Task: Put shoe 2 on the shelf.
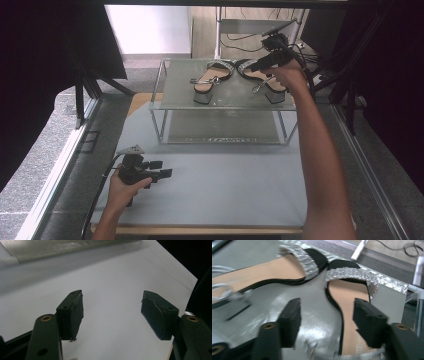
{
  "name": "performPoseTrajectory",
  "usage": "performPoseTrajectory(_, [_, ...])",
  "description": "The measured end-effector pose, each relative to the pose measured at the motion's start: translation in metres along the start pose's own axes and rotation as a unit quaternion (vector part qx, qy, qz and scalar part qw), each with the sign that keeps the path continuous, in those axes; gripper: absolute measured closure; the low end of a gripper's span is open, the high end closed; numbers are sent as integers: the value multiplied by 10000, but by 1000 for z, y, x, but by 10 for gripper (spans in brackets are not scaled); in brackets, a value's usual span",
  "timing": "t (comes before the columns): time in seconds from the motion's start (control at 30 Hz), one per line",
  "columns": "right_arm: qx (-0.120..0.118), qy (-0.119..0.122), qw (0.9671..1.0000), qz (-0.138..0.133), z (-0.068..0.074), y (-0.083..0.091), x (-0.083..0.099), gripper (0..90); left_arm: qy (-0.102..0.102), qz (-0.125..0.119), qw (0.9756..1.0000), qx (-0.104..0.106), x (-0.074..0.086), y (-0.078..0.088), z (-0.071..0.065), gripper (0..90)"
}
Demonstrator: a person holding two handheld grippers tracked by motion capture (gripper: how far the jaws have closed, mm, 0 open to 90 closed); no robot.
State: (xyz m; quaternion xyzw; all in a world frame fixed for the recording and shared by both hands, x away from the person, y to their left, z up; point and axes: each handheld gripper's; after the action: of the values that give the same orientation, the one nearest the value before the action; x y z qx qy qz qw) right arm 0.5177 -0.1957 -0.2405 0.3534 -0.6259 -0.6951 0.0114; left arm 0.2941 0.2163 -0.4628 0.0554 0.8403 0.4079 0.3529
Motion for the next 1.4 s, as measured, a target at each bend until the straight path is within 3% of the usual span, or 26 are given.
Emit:
performPoseTrajectory(0.13, [-139, 125, 9998, -70, 1, 15, 22, 525, 25, -272, 9994, -190, -7, 14, -5, 375])
performPoseTrajectory(0.33, [-208, 214, 9994, -167, -9, 28, 58, 626, -29, -451, 9979, -460, -25, 38, -9, 451])
performPoseTrajectory(0.5, [-249, -81, 9994, -227, -31, 27, 89, 722, 1, -825, 9943, -681, -49, 52, -12, 607])
performPoseTrajectory(0.6, [-191, -311, 9990, -247, -45, 20, 106, 762, 11, -897, 9932, -745, -63, 55, -12, 681])
performPoseTrajectory(0.73, [-135, -560, 9977, -348, -60, 5, 122, 800, 30, -901, 9922, -860, -91, 54, -12, 707])
performPoseTrajectory(0.87, [-152, -748, 9964, -360, -70, -16, 130, 824, 100, -905, 9918, -901, -121, 52, -7, 734])
performPoseTrajectory(0.9, [-138, -758, 9963, -376, -72, -21, 130, 824, 100, -905, 9918, -901, -121, 52, -7, 730])
performPoseTrajectory(0.93, [-136, -795, 9960, -380, -75, -25, 131, 823, 197, -907, 9917, -890, -135, 50, -3, 717])
performPoseTrajectory(1.03, [-185, -866, 9949, -485, -80, -32, 129, 821, 310, -963, 9909, -884, -153, 48, 1, 700])
performPoseTrajectory(1.1, [-186, -872, 9947, -504, -81, -35, 128, 822, 324, -968, 9903, -948, -159, 47, 2, 710])
performPoseTrajectory(1.27, [-158, -837, 9951, -494, -77, -42, 123, 835, 524, -840, 9879, -1196, -194, 36, 15, 771])
performPoseTrajectory(1.4, [-66, -779, 9958, -483, -74, -46, 121, 838, 581, -652, 9885, -1232, -210, 23, 20, 817])
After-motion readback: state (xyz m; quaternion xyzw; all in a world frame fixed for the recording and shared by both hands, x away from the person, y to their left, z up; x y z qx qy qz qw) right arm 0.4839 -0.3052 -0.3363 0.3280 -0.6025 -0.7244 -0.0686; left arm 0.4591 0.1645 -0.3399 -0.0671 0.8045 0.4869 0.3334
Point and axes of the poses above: each handheld gripper's, and its own axes: y roughly backward along the jaws, x roughly out of its underside, z roughly to its left, and after that the axes turned 15 degrees about z, right-handed
